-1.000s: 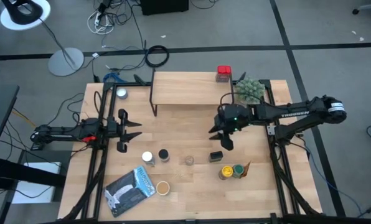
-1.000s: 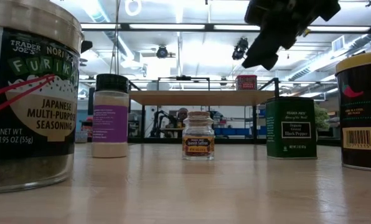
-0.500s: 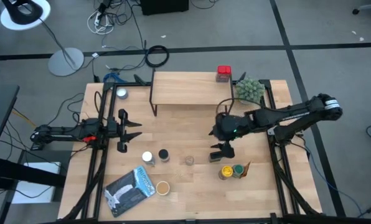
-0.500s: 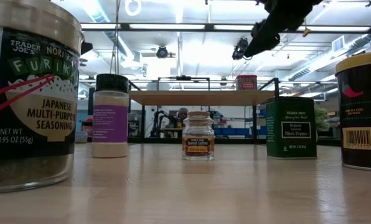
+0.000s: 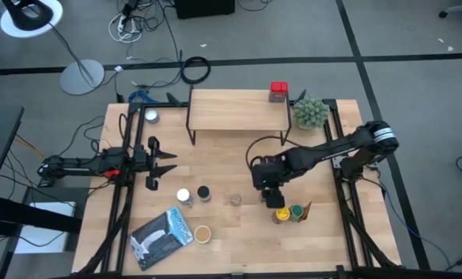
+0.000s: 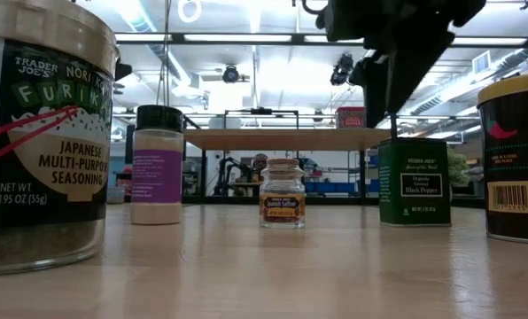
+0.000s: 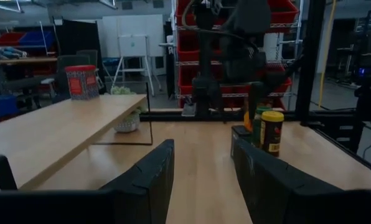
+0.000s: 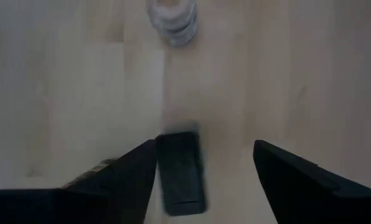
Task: Shelf spices
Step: Put the green seasoning can on the shelf
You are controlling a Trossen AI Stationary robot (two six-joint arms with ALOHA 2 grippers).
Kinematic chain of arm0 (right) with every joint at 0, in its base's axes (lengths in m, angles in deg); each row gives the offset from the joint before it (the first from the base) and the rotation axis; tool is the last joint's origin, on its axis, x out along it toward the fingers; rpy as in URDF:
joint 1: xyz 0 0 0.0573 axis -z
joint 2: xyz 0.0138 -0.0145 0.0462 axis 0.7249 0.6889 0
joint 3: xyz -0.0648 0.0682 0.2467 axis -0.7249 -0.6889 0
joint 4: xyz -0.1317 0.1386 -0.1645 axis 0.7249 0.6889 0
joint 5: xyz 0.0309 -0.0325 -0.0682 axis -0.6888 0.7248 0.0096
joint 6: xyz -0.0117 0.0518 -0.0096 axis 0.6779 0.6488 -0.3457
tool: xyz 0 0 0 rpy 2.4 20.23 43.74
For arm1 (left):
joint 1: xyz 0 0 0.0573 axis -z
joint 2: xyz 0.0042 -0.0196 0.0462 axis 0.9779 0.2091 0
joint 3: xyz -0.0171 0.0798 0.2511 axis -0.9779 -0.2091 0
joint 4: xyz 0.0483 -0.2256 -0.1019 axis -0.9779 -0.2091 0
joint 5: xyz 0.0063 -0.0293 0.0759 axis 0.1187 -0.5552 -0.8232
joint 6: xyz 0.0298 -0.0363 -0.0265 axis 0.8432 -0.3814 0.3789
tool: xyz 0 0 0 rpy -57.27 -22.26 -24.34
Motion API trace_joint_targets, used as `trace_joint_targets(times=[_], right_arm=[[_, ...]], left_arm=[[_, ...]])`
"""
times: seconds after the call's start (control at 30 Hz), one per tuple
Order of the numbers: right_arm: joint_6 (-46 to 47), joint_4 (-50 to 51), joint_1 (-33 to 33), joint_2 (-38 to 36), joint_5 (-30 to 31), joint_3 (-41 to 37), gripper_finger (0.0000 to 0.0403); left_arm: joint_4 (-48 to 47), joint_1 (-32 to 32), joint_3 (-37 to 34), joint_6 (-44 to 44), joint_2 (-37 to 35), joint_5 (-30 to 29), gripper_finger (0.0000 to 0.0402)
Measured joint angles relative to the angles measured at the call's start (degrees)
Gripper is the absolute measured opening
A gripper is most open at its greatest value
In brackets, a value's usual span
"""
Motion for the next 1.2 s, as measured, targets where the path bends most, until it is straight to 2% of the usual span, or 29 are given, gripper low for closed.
trace_joint_targets(times=[0.23,0.37,0.6,0.73,0.87,1.03,1.2], right_arm=[[4.23,2.93,-3.52,0.12,2.77,0.0,0.0269],[4.41,6.17,-4.9,2.72,4.37,-0.04,0.0264],[4.15,3.69,-4.92,4.84,7.12,-0.32,0.0261],[4.6,2.29,-4.63,4.76,6.1,-2.1,0.0255],[4.21,2.01,-4.67,4.76,5.81,-2.48,0.0221],[1.77,1.86,-4.42,4.76,5.05,-2.51,0.013],[-1.03,3.52,-3.38,4.54,4.73,-1.87,0.0127]], left_arm=[[-0.14,0.0,0.0,-0.1,0.0,0.0,0.017],[0.23,0.0,0.0,-0.15,0.0,-0.01,0.017],[0.26,0.0,0.0,-1.19,0.0,-0.05,0.017],[0.24,0.0,0.02,-1.59,0.0,-0.08,0.017],[0.24,0.0,0.0,-1.46,0.0,-0.08,0.017],[0.23,0.0,0.01,-1.43,0.0,-0.12,0.017],[0.24,0.0,0.0,-1.4,-0.01,-0.14,0.017]])
